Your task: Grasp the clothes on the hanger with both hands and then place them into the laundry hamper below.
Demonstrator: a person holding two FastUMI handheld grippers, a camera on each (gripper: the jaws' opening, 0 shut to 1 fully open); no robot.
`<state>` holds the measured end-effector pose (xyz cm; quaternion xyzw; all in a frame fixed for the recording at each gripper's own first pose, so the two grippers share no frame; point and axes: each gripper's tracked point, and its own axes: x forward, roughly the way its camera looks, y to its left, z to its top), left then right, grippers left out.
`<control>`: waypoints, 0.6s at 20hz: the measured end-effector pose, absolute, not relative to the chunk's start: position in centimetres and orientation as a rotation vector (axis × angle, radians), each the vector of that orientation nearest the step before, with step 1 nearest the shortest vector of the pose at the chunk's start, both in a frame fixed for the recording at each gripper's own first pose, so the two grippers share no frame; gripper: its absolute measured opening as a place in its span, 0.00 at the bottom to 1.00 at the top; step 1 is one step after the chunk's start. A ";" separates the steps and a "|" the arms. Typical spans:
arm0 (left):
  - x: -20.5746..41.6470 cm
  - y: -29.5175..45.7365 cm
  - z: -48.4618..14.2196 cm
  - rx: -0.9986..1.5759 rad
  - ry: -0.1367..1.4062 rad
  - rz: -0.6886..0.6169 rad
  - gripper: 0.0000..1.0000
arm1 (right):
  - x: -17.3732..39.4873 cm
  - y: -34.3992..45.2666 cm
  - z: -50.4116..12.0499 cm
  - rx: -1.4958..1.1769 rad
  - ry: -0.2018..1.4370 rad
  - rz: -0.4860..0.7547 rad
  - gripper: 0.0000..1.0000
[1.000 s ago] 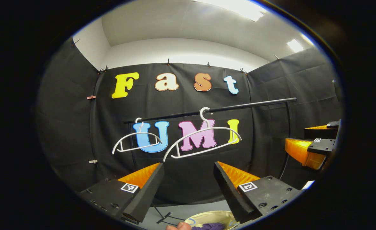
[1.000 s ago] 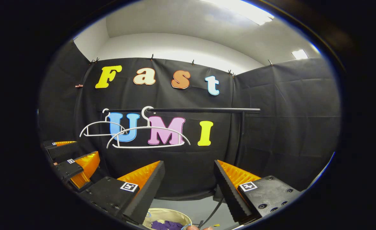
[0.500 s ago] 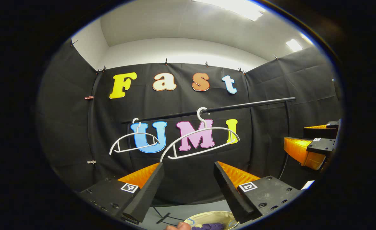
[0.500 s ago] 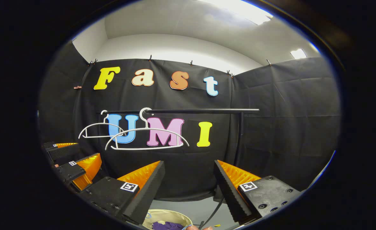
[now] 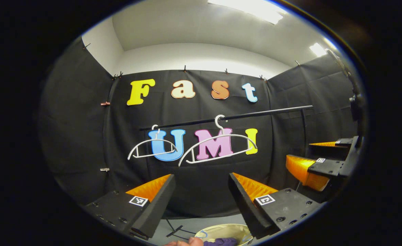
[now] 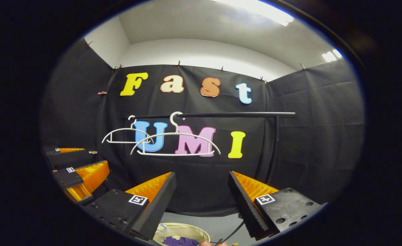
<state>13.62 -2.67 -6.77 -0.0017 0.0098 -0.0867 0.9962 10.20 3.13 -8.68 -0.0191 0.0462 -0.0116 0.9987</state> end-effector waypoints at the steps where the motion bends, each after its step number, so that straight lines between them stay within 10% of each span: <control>1: 13.1 -2.1 -6.7 -0.006 0.020 -0.153 0.98 | 10.1 3.8 -9.4 -0.046 0.108 0.011 0.99; 12: 9.5 1.7 -9.6 -0.042 0.105 -0.018 0.98 | 15.3 5.4 -10.9 -0.039 0.184 0.054 0.98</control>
